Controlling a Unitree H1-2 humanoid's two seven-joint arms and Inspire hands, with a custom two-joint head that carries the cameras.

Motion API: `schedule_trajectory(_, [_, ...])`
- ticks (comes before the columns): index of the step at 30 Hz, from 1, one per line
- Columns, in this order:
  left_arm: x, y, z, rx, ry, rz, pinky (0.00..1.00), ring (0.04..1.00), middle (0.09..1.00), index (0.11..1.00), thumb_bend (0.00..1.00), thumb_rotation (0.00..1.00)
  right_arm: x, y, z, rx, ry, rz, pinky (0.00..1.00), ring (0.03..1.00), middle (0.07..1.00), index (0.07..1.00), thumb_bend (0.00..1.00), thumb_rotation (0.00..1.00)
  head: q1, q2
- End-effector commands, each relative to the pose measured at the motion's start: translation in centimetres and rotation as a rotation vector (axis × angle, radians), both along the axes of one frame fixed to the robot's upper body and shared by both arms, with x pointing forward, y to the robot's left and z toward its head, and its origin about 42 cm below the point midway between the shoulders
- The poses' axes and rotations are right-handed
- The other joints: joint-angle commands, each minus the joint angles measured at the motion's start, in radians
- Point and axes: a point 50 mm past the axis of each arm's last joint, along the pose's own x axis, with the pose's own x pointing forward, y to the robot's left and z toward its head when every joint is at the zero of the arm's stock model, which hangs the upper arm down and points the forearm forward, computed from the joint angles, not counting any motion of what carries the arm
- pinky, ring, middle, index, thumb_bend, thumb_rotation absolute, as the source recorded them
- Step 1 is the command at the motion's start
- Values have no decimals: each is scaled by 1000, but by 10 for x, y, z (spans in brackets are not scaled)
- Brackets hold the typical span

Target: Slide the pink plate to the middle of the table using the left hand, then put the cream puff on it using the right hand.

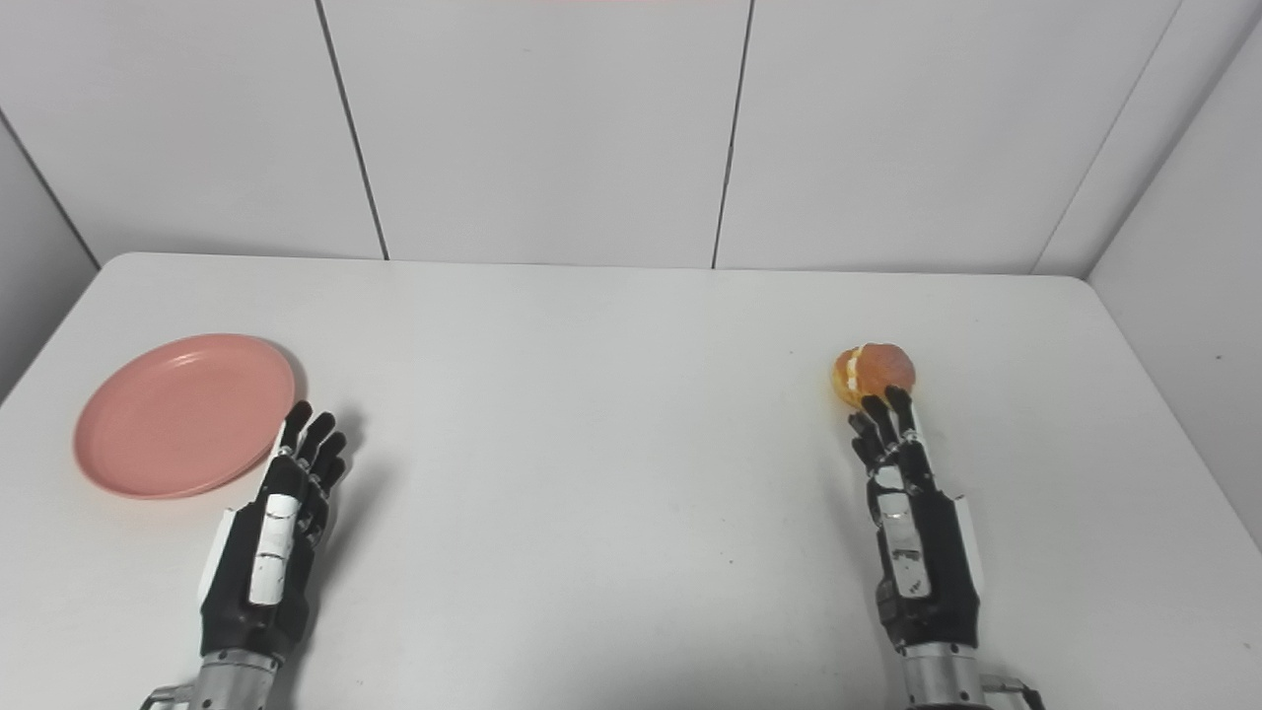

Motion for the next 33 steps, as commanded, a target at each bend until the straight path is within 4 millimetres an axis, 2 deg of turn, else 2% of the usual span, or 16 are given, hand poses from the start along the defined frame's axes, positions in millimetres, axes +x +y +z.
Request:
schedule_trajectory(1, [1, 0, -2, -2, -20, -8, 1000, 978, 982, 1000, 794, 872, 2, 1, 3, 17, 23, 23, 995, 955, 957, 932, 861, 855, 1, 0])
schedule_trajectory(7, [-1, 2, 2, 4, -27, -2, 1000, 972, 976, 997, 794, 870, 1, 2, 8, 29, 49, 36, 1000, 967, 966, 937, 842, 864, -11, 16])
schedule_trajectory(11, [1, 3, 1, -6, -20, -12, 1000, 976, 982, 1000, 810, 864, 1, 4, 9, 28, 56, 37, 995, 968, 965, 937, 858, 840, -17, 13])
schedule_trajectory(18, [3, 4, 1, -11, -17, -21, 1000, 990, 998, 1000, 766, 882, 1, 7, 10, 18, 60, 36, 996, 978, 964, 943, 886, 836, -26, 15])
schedule_trajectory(33, [4, 4, 2, -27, -13, -22, 1000, 992, 997, 1000, 771, 885, 1, 9, 12, 15, 64, 30, 987, 972, 960, 939, 891, 829, -26, 29])
